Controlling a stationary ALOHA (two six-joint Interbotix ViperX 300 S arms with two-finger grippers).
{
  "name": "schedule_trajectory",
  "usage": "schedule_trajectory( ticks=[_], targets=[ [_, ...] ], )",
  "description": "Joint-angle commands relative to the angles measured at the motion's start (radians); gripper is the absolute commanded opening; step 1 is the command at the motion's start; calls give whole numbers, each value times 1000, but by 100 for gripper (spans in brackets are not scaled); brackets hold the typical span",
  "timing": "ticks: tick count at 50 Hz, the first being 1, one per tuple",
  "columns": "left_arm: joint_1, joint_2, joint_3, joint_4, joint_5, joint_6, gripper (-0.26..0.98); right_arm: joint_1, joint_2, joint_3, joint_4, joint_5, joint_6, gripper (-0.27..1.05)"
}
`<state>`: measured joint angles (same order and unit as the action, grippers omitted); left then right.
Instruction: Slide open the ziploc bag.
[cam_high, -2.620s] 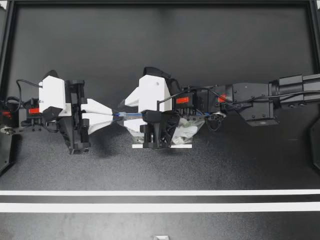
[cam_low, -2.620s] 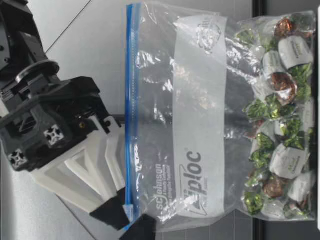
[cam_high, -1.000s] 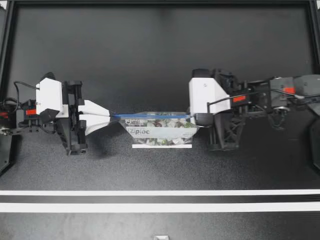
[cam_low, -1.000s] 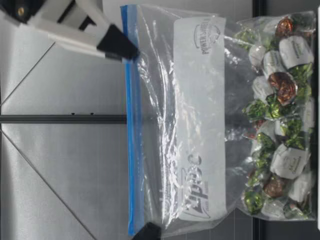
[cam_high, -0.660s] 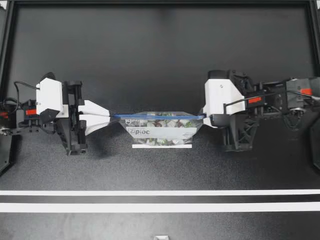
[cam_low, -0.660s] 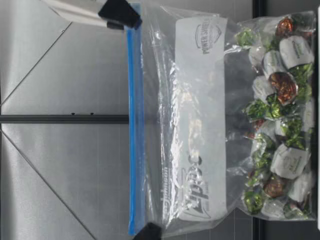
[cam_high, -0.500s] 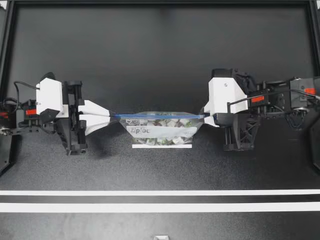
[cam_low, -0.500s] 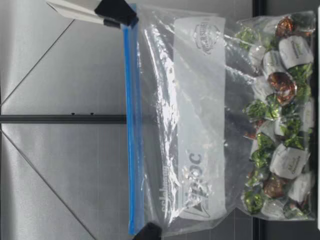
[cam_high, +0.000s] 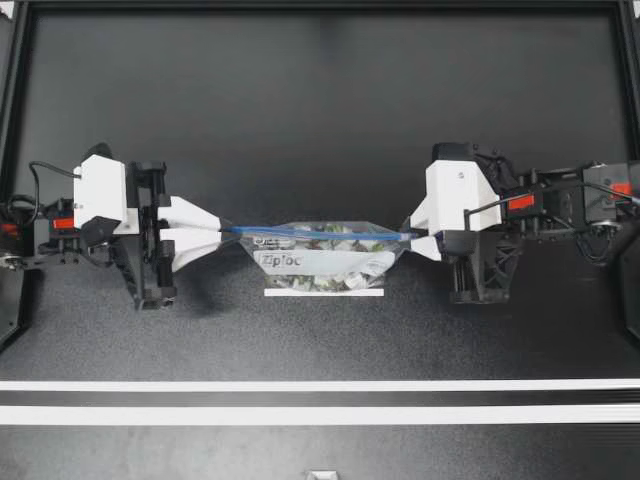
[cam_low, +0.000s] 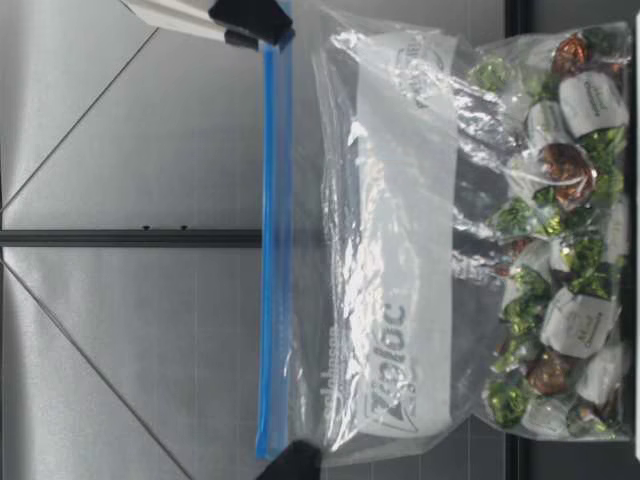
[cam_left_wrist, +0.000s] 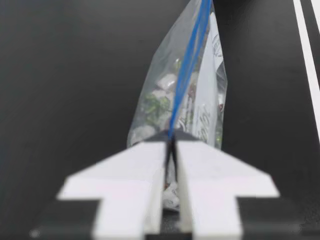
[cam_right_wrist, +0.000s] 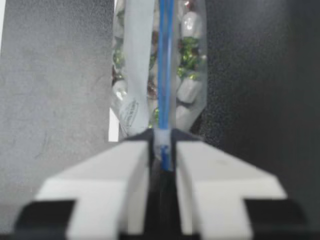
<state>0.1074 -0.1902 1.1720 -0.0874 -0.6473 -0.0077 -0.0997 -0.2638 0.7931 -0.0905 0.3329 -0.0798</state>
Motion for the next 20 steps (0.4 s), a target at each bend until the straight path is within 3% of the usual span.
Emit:
schedule_trajectory(
  ticks=[1, 8, 20],
  targets=[
    [3, -17, -23, 2, -3, -2, 21, -8, -31, 3, 2, -52, 2, 32],
    [3, -29, -34, 3, -3, -2, 37, -8, -48, 37, 2, -158, 2, 34],
    [3, -112, -40, 5, -3, 0, 36, -8, -69, 104, 2, -391, 0, 34]
  ],
)
